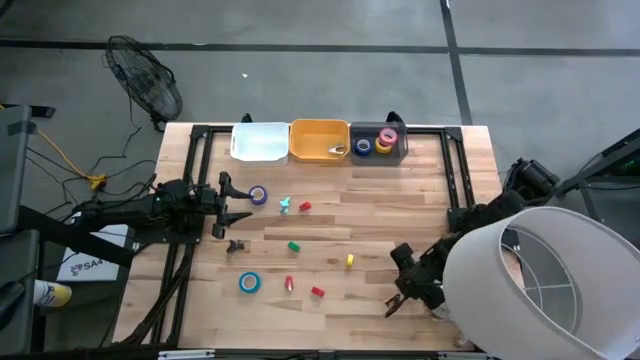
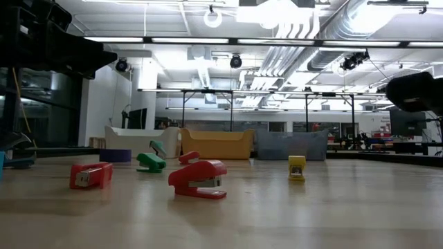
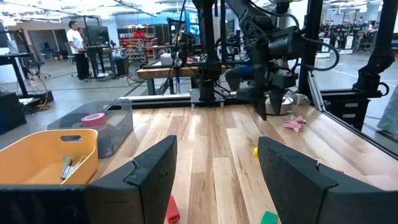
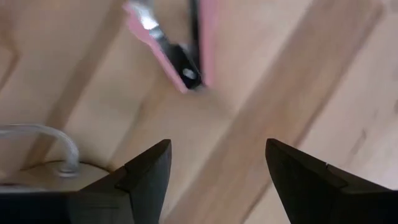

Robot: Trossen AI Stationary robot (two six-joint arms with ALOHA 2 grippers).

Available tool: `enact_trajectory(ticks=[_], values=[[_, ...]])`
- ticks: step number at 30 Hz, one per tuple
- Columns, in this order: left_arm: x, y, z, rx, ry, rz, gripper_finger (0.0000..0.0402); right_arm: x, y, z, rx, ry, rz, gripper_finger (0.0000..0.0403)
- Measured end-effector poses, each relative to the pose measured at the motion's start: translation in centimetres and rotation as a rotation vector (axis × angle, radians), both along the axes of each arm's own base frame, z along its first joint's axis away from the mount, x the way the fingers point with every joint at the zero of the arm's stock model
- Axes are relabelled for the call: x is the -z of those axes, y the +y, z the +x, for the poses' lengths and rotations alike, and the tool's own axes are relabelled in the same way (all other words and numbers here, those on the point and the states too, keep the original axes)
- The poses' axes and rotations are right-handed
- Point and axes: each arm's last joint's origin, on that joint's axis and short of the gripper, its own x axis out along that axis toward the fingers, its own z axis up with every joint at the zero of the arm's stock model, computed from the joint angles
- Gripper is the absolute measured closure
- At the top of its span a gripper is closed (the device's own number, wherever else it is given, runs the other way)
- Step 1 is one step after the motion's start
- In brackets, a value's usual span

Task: Pick and place Stapler, Stapler remover, tape
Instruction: Put the pink staple remover into the orange bin

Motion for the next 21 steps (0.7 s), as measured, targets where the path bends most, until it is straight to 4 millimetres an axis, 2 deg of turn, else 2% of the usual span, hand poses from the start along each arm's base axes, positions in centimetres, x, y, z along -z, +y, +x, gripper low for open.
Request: enact_trajectory(ticks=[10, 21], values=[[0.0, 0.0, 0.0, 0.003, 0.0, 0.0, 0.0181, 0.0, 0.5, 0.4, -0.114, -0.084, -0.01, 0.0151], [0.0, 0.0, 0.0, 0.003, 0.0, 0.0, 0.0181, 1.6, 1.9, 1.7, -0.229, -0.148, 0.037, 0.0151]])
